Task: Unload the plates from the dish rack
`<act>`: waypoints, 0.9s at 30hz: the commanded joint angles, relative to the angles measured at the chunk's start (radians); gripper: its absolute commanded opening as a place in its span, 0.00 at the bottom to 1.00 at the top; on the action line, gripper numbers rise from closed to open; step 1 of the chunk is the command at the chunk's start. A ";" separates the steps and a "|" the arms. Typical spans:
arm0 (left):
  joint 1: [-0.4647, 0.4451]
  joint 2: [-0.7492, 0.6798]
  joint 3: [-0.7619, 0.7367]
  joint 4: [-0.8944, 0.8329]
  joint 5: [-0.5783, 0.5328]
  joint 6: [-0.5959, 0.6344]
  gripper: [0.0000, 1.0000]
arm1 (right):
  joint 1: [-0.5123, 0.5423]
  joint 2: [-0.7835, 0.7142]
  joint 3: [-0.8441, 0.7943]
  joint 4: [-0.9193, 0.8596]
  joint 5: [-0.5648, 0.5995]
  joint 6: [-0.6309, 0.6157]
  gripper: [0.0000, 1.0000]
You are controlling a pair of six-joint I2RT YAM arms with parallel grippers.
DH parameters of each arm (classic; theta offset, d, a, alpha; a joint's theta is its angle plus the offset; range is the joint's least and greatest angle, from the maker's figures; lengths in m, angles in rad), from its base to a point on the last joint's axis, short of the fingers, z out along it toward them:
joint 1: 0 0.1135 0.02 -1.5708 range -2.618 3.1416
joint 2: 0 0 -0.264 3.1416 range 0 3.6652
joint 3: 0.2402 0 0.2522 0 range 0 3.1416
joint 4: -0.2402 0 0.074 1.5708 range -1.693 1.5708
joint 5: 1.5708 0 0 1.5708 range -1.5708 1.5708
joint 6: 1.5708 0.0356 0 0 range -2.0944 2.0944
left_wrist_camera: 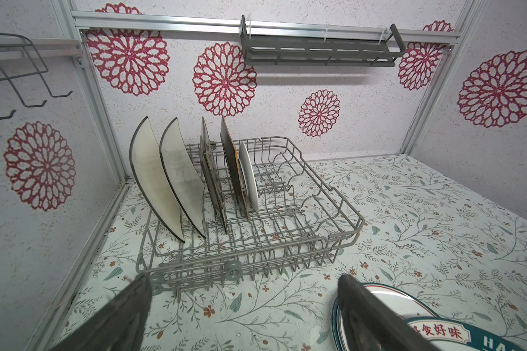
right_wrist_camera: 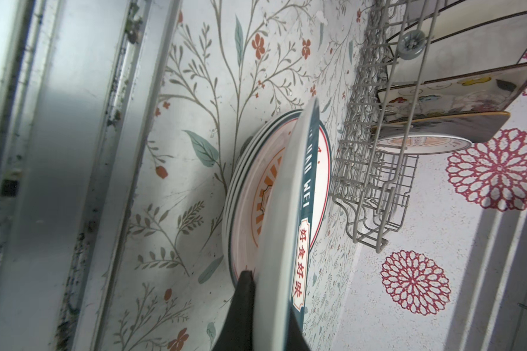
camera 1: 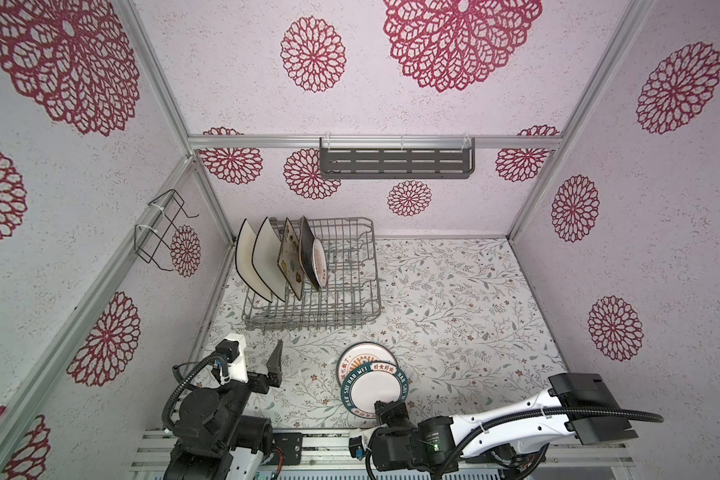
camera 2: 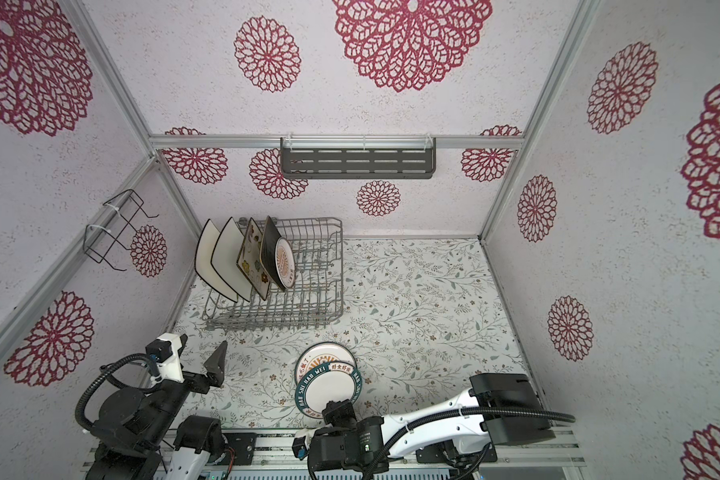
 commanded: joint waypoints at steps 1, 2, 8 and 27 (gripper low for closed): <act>-0.009 -0.011 -0.013 0.015 0.014 0.016 0.97 | -0.014 -0.002 0.006 0.034 0.011 -0.006 0.06; -0.008 -0.011 -0.013 0.014 0.014 0.016 0.97 | -0.018 0.000 0.002 0.035 0.009 -0.006 0.07; -0.008 -0.013 -0.014 0.014 0.015 0.016 0.97 | -0.053 0.003 -0.003 0.040 -0.012 -0.004 0.12; -0.009 -0.017 -0.014 0.014 0.023 0.019 0.97 | -0.109 0.051 0.017 0.034 -0.060 -0.014 0.37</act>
